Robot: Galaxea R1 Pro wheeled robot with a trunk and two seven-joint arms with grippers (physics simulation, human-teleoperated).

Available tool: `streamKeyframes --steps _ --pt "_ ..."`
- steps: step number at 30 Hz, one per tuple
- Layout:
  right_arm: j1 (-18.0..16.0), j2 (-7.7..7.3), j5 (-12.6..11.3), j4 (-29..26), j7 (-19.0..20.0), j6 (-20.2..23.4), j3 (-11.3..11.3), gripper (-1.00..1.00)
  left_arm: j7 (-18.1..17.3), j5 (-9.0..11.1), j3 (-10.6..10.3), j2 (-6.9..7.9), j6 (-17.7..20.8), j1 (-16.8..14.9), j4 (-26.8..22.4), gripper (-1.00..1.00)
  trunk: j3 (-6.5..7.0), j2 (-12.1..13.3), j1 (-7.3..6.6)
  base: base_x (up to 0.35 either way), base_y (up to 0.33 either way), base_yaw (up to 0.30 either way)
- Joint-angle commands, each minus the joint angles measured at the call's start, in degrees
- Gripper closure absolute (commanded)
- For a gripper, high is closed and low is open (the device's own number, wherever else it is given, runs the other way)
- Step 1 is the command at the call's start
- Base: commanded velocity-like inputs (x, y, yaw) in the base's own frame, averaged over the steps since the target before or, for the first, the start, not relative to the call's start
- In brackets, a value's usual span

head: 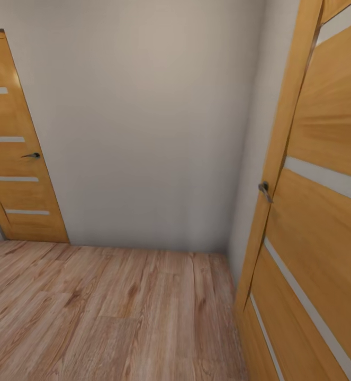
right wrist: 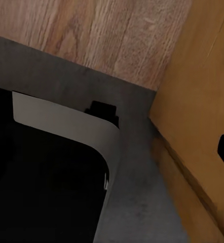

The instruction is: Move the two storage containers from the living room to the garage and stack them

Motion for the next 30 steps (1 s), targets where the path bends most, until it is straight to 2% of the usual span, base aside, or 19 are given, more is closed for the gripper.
streamKeyframes --steps 1,30 --pt "-0.1 0.0 -0.6 0.2 0.3 -0.4 0.4 -1.0 0.0 0.3 0.0 -0.01 -0.1 0.0 0.0 -1.0 -0.05 0.0 0.03 0.31 0.0 0.0" --pt "-0.1 -0.01 -0.5 0.2 0.3 -1.3 0.4 -1.0 0.0 0.3 0.0 -0.01 -0.1 0.0 0.0 -1.0 -0.05 0.0 0.03 0.319 0.0 0.0"
